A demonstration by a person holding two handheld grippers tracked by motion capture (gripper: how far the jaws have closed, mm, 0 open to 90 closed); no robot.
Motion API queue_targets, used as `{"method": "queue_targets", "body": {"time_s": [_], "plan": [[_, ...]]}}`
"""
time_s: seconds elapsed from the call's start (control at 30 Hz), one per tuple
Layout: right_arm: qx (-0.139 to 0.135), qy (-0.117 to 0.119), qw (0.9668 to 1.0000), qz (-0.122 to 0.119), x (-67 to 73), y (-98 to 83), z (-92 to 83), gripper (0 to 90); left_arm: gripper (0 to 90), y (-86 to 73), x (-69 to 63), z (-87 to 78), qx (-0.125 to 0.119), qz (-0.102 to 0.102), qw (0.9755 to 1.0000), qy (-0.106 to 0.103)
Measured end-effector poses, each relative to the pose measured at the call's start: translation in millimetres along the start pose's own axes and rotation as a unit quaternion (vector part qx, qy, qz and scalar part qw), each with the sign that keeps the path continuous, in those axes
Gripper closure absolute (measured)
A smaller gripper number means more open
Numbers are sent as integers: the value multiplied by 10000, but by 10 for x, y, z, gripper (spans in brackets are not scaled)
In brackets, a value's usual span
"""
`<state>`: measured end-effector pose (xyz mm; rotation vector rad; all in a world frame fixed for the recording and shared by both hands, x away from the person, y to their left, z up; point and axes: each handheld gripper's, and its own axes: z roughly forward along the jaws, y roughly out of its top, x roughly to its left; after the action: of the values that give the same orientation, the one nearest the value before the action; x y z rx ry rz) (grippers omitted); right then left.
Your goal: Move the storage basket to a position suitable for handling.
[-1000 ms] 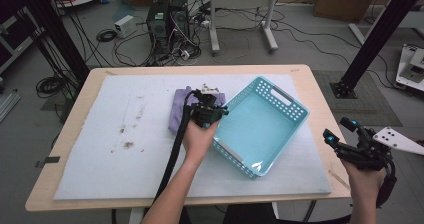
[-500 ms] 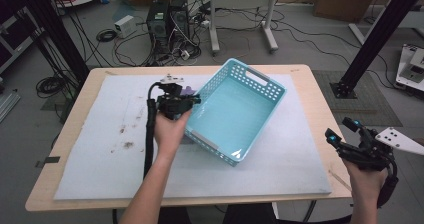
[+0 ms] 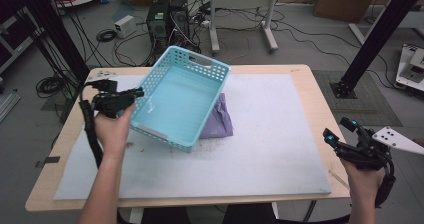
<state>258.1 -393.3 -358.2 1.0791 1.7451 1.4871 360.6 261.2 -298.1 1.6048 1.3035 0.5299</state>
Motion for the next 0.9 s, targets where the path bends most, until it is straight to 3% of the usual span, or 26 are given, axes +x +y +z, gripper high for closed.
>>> {"method": "queue_targets", "body": {"time_s": [0.03, 0.07, 0.1, 0.23, 0.27, 0.4, 0.7, 0.77, 0.8, 0.9], "plan": [[9, 10, 10000, 8, 4, -2, 4, 244, 852, 0, 0, 0, 0, 0, 10000, 0], [17, 7, 10000, -3, 4, -4, 8, 244, 852, -2, 111, -84, -41, -54, 9999, 117], [17, 7, 10000, -3, 4, -4, 8, 244, 852, -2, 111, -84, -41, -54, 9999, 117], [41, -7, 10000, 13, 13, -7, 28, 244, 852, -34, 396, -276, -147, -178, 9990, 376], [37, -12, 10000, -12, 11, -8, 31, 244, 852, -34, 396, -276, -147, -178, 9990, 376], [69, -5, 10000, -5, 22, -11, 50, 244, 851, -93, 629, -392, -188, -318, 9976, 592], [152, 9, 9999, -35, 37, -28, 103, 244, 851, -336, 1154, -545, -211, -681, 9932, 921], [155, -5, 9999, -44, 40, -31, 113, 244, 851, -363, 1203, -553, -227, -697, 9928, 953], [169, 9, 9999, -28, 47, -31, 117, 244, 851, -421, 1308, -571, -245, -730, 9919, 1012], [186, 10, 9998, -67, 51, -34, 133, 244, 851, -494, 1429, -577, -224, -825, 9906, 1067]]}}
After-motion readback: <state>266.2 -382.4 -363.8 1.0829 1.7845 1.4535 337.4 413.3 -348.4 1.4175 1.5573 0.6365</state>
